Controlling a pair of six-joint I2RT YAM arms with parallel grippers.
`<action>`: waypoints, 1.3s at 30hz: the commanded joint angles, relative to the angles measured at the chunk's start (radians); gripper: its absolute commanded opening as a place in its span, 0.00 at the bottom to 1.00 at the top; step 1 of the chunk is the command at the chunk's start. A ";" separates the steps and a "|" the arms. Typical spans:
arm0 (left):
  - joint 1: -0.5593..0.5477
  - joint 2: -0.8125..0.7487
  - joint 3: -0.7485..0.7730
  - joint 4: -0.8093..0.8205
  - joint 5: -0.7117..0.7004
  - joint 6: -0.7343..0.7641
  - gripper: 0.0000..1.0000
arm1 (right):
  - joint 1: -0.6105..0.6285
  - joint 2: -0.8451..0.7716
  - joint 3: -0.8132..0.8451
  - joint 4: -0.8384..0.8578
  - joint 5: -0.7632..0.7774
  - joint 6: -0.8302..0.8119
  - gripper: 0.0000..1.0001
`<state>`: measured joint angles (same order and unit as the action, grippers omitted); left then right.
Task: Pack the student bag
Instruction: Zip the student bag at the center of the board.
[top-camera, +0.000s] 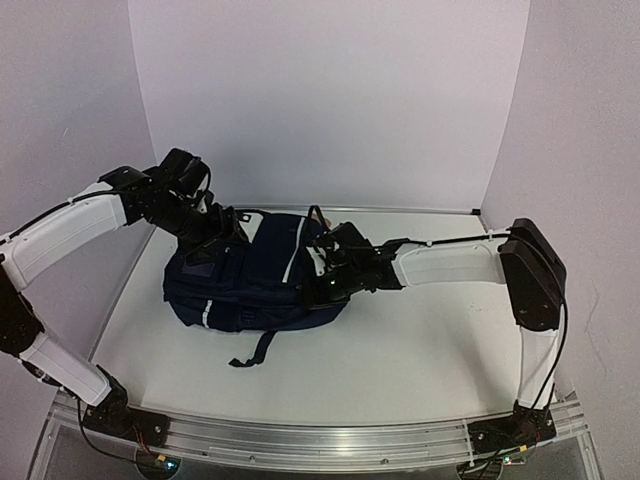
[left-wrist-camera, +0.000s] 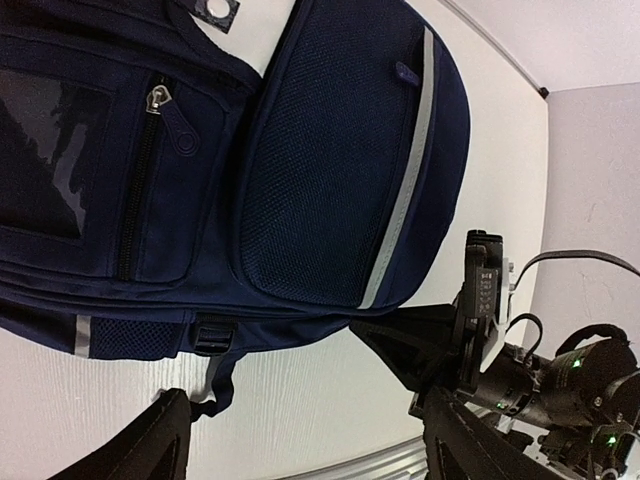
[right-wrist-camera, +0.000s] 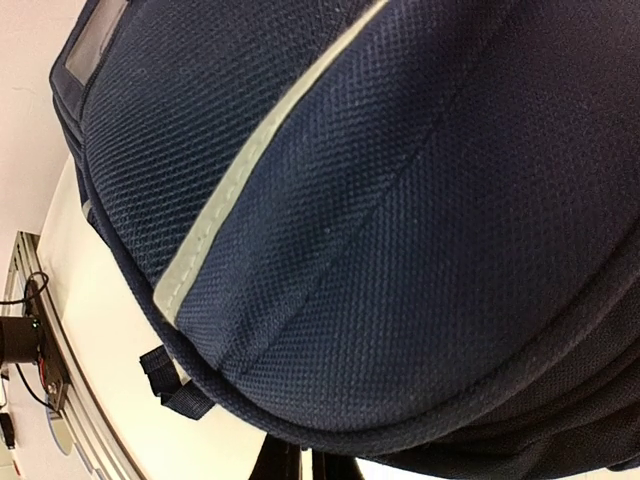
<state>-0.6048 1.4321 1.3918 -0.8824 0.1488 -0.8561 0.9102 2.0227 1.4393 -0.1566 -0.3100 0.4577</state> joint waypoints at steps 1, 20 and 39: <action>0.000 0.029 -0.003 0.032 0.089 0.062 0.79 | -0.004 -0.083 -0.007 -0.014 -0.022 -0.073 0.00; -0.020 0.126 -0.245 0.427 0.160 -0.163 0.70 | 0.000 -0.060 0.064 -0.058 -0.136 -0.150 0.00; -0.016 0.095 -0.252 0.300 0.095 -0.171 0.00 | -0.051 -0.090 -0.002 -0.097 -0.153 -0.227 0.00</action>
<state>-0.6209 1.5885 1.1509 -0.4982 0.2821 -1.0565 0.8863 1.9842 1.4519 -0.2533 -0.4232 0.2781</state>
